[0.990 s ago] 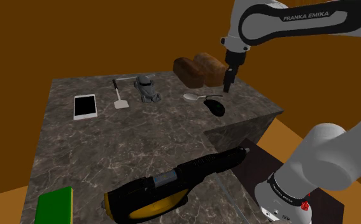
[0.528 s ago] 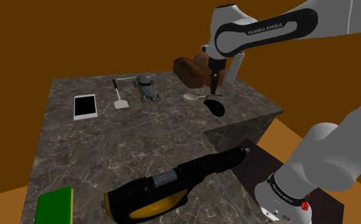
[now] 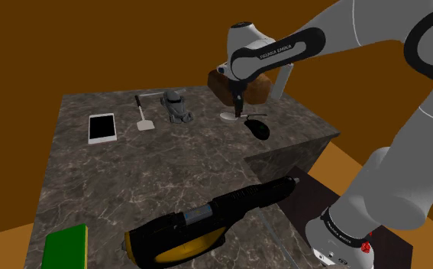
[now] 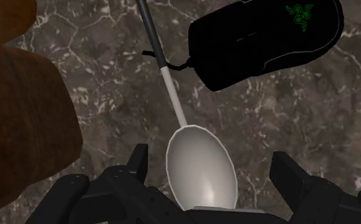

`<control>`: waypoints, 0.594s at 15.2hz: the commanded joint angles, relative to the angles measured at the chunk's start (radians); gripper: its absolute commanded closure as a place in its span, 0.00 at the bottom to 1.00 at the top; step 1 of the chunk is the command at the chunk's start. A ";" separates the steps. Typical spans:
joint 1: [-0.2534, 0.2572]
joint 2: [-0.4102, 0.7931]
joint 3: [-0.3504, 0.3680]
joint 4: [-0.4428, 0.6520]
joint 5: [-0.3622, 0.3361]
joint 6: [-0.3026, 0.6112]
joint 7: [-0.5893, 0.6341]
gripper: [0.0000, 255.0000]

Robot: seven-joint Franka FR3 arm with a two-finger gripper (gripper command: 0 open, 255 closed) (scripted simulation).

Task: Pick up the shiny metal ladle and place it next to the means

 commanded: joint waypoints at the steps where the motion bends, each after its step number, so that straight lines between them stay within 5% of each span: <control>1: -0.004 0.027 -0.002 -0.001 -0.002 0.032 -0.017 0.00; 9: -0.012 0.062 -0.008 -0.036 -0.006 0.103 -0.016 0.00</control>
